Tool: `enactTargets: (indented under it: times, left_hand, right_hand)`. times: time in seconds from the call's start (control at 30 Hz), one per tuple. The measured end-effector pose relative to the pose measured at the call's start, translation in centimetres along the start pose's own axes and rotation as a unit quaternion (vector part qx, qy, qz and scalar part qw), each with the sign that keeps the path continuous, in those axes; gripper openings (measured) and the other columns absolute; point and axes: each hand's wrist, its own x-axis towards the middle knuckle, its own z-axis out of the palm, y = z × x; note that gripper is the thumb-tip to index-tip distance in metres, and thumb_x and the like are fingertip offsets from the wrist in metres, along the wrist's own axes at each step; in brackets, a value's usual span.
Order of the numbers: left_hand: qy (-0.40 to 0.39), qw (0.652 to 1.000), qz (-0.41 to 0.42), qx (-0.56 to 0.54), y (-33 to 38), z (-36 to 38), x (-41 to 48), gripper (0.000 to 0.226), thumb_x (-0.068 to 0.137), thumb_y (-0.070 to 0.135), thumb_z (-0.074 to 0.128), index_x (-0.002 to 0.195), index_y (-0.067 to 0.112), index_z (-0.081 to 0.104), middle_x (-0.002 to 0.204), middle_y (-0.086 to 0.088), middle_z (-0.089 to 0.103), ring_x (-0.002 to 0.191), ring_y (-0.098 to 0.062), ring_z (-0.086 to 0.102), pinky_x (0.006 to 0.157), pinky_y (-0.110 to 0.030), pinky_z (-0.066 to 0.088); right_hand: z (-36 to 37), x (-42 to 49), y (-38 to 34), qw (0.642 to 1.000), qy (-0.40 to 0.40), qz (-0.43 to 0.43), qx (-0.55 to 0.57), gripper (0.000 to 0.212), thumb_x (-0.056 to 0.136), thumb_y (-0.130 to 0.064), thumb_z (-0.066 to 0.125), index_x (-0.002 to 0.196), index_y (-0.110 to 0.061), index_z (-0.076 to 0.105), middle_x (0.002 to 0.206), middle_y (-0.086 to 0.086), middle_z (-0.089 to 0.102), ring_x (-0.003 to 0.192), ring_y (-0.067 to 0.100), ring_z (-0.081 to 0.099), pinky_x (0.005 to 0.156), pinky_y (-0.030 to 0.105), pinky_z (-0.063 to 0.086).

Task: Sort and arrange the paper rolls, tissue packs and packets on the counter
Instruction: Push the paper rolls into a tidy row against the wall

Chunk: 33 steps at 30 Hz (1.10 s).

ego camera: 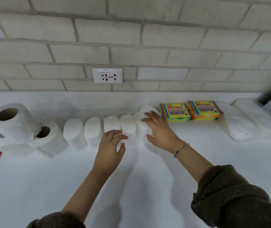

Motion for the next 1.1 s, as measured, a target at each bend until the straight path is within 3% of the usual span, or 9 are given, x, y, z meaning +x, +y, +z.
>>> enactTargets:
  times: [0.17, 0.27, 0.37, 0.47, 0.57, 0.63, 0.7, 0.97, 1.1]
  left_hand:
    - [-0.005, 0.998, 0.04, 0.049, -0.8, 0.6, 1.5, 0.037, 0.08, 0.017, 0.066, 0.116, 0.022, 0.059, 0.131, -0.003, 0.052, 0.129, -0.026, 0.038, 0.107, -0.034, 0.024]
    - [-0.03, 0.995, 0.038, 0.087, -1.1, 0.9, 2.1, 0.05, 0.08, 0.027, 0.067, 0.127, 0.026, 0.052, 0.139, -0.003, 0.046, 0.136, -0.028, 0.031, 0.112, -0.045, 0.016]
    - [-0.053, 0.99, 0.056, 0.119, -1.3, 1.6, 2.5, 0.057, 0.081, 0.031, 0.064, 0.134, 0.029, 0.045, 0.145, -0.002, 0.04, 0.14, -0.029, 0.026, 0.112, -0.054, 0.009]
    - [-0.057, 0.987, 0.058, 0.142, -1.4, 1.9, 3.0, 0.058, 0.085, 0.032, 0.059, 0.139, 0.03, 0.038, 0.151, -0.001, 0.033, 0.143, -0.027, 0.019, 0.112, -0.051, -0.003]
    - [-0.059, 0.985, 0.042, 0.156, -1.5, 2.1, 3.2, 0.058, 0.089, 0.033, 0.053, 0.142, 0.033, 0.031, 0.154, 0.004, 0.025, 0.145, -0.023, 0.012, 0.11, -0.047, -0.013]
    - [-0.059, 0.984, 0.043, 0.16, -1.6, 2.1, 3.2, 0.057, 0.09, 0.031, 0.052, 0.143, 0.033, 0.029, 0.155, 0.005, 0.023, 0.145, -0.022, 0.01, 0.11, -0.047, -0.013]
    - [-0.056, 0.984, 0.051, 0.161, -1.6, 2.1, 3.2, 0.057, 0.09, 0.028, 0.053, 0.142, 0.032, 0.031, 0.154, 0.003, 0.024, 0.145, -0.023, 0.011, 0.11, -0.047, -0.011]
    - [-0.055, 0.986, 0.057, 0.146, -1.9, 2.1, 3.1, 0.058, 0.089, 0.019, 0.053, 0.142, 0.03, 0.032, 0.154, 0.003, 0.024, 0.145, -0.022, 0.011, 0.111, -0.045, -0.009]
    - [-0.036, 0.986, 0.062, 0.149, -1.9, 2.1, 3.1, 0.057, 0.084, 0.02, 0.06, 0.138, 0.028, 0.041, 0.153, -0.004, 0.027, 0.144, -0.029, 0.014, 0.113, -0.051, 0.0]
  right_hand:
    - [0.6, 1.5, 1.1, 0.999, -0.043, -0.009, 0.025, 0.05, 0.083, -0.023, 0.058, 0.131, -0.022, 0.044, 0.148, -0.002, 0.032, 0.142, 0.025, 0.016, 0.115, 0.054, 0.007]
    - [2.0, 1.4, 1.0, 1.0, -0.015, 0.001, -0.003, 0.044, 0.09, -0.035, 0.047, 0.132, -0.023, 0.043, 0.147, -0.002, 0.036, 0.139, 0.025, 0.025, 0.114, 0.051, 0.01]
    - [3.2, 1.6, 0.3, 0.998, 0.005, 0.054, -0.041, 0.048, 0.089, -0.041, 0.033, 0.13, -0.02, 0.046, 0.141, 0.004, 0.045, 0.133, 0.03, 0.037, 0.11, 0.056, 0.018]
    - [4.2, 2.9, -0.3, 0.99, 0.013, 0.121, -0.067, 0.044, 0.088, -0.034, 0.039, 0.127, -0.015, 0.046, 0.137, 0.011, 0.05, 0.128, 0.037, 0.044, 0.104, 0.064, 0.02]
    - [4.6, 4.6, -0.2, 0.982, 0.017, 0.172, -0.082, 0.048, 0.092, -0.021, 0.05, 0.137, -0.008, 0.039, 0.147, 0.016, 0.035, 0.136, 0.041, 0.027, 0.107, 0.064, 0.006]
    - [4.5, 5.9, 0.1, 0.974, -0.008, 0.207, -0.091, 0.053, 0.098, -0.021, 0.038, 0.145, -0.009, 0.019, 0.156, 0.014, 0.012, 0.142, 0.037, 0.006, 0.11, 0.058, -0.007]
    - [4.5, 7.0, 0.5, 0.97, -0.017, 0.22, -0.104, 0.055, 0.099, -0.02, 0.033, 0.147, -0.01, 0.008, 0.157, 0.012, 0.001, 0.143, 0.035, -0.003, 0.112, 0.056, -0.008]
    - [3.6, 7.9, 1.4, 0.977, -0.036, 0.2, -0.07, 0.067, 0.093, -0.017, 0.045, 0.147, -0.013, 0.007, 0.156, 0.014, -0.007, 0.144, 0.03, -0.007, 0.115, 0.052, -0.005]
    - [2.7, 5.3, -0.1, 0.983, 0.031, 0.181, -0.021, 0.067, 0.089, -0.02, 0.053, 0.146, -0.012, 0.019, 0.156, 0.017, 0.002, 0.143, 0.034, -0.001, 0.113, 0.055, -0.004]
